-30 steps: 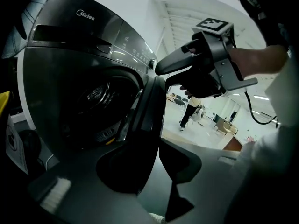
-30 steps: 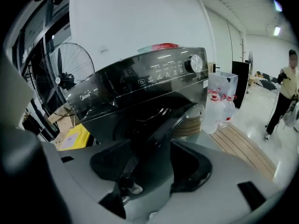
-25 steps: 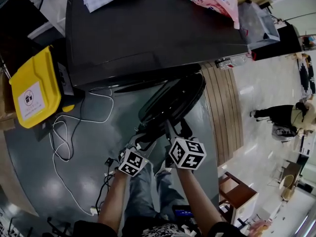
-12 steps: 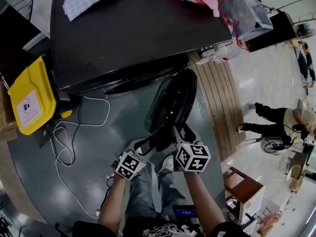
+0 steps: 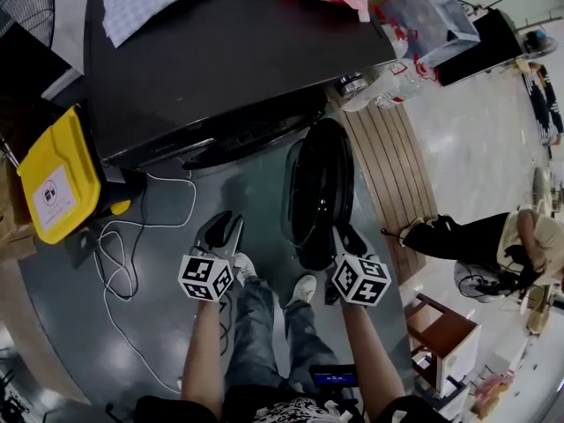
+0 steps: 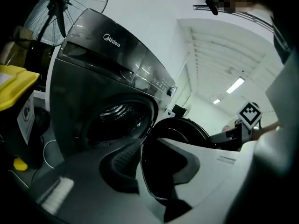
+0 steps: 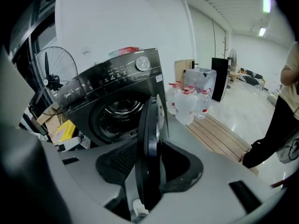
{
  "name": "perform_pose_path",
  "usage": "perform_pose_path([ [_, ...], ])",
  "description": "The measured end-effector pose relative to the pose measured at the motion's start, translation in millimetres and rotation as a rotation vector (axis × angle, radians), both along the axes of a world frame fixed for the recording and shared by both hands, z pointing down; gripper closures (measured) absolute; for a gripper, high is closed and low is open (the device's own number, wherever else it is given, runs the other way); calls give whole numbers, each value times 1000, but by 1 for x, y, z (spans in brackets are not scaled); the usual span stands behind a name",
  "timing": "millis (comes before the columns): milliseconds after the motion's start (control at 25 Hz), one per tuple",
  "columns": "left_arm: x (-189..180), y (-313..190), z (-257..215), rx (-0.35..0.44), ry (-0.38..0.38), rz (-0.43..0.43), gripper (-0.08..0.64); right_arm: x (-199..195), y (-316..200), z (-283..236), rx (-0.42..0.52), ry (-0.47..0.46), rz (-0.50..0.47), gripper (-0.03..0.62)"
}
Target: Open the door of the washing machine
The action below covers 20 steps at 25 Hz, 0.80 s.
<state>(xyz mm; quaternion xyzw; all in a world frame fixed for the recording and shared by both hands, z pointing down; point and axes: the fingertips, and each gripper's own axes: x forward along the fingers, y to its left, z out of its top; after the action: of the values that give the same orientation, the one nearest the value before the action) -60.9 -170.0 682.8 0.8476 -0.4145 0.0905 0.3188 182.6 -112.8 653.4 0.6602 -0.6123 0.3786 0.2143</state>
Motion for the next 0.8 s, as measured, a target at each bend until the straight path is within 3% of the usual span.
perform_pose_path([
  [400, -18, -1, -18, 27, -46, -70, 462, 50, 12, 1, 6, 90, 85, 427],
  [560, -29, 4, -38, 39, -66, -106, 462, 63, 23, -26, 45, 168, 134, 525],
  [680, -34, 9, -63, 61, -85, -106, 465, 53, 28, -59, 137, 130, 116, 588],
  [800, -34, 15, -96, 91, -91, -94, 471, 20, 25, -97, 235, 48, 14, 589],
])
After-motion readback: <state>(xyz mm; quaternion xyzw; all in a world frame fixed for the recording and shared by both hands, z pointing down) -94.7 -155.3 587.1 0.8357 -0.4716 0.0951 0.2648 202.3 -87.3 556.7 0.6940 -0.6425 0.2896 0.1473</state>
